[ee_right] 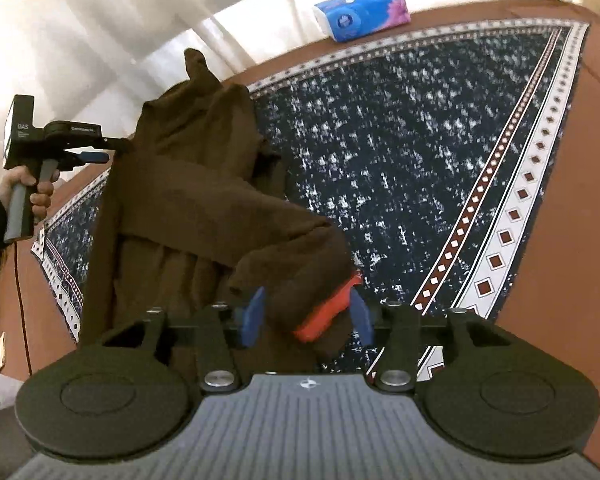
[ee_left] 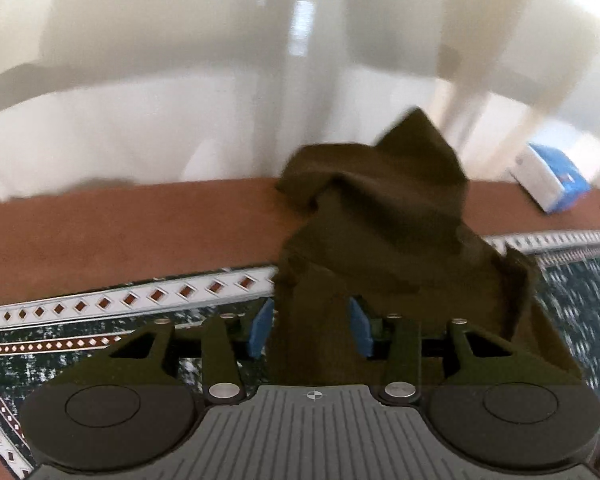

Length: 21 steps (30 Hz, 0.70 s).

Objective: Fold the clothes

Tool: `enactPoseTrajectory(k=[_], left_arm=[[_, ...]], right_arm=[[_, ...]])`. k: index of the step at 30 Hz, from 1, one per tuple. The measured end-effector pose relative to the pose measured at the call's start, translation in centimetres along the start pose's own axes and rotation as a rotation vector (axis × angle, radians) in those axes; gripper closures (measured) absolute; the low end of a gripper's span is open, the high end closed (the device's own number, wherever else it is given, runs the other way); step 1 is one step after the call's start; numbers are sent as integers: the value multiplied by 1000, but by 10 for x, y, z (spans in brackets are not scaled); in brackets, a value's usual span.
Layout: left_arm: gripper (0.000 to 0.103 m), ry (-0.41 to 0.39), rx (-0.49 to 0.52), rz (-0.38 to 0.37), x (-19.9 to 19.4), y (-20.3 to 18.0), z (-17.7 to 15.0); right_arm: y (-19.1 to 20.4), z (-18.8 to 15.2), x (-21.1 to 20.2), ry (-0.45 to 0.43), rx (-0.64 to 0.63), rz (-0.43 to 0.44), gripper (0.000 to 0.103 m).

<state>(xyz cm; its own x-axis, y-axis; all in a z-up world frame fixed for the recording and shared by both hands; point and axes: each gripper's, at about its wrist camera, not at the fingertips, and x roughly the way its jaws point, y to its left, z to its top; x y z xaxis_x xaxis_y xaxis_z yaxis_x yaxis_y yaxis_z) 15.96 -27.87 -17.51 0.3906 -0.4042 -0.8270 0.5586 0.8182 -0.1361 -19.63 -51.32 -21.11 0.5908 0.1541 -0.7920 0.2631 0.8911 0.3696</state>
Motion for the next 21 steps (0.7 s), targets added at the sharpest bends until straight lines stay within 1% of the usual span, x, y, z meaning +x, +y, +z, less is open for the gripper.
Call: enactPoseTrajectory(k=[2, 5, 7, 10, 11, 16, 17, 18, 19, 21], left_arm=[[44, 13, 31, 1, 3, -8, -6], [44, 31, 77, 4, 7, -20, -15], [44, 51, 72, 13, 16, -22, -16], [44, 83, 75, 41, 32, -24, -16], [43, 78, 85, 51, 34, -25, -15], [36, 78, 151, 83, 40, -34, -14], [36, 76, 158, 87, 41, -36, -15], [34, 79, 149, 85, 41, -35, -14], [33, 88, 135, 81, 40, -34, -12], [34, 105, 107, 72, 39, -32, -8]], right_arm=[[3, -1, 3, -3, 11, 1, 48], [6, 1, 12, -7, 28, -32, 47], [8, 2, 17, -17, 33, -58, 47], [8, 4, 21, -35, 8, -96, 46], [5, 5, 22, -36, 13, -112, 46], [-19, 4, 33, -10, 85, -88, 46], [-21, 3, 34, -5, 91, -73, 49], [-23, 5, 33, -5, 100, -59, 55], [-26, 6, 31, -6, 108, -45, 83], [-28, 9, 25, -17, 116, -19, 83]])
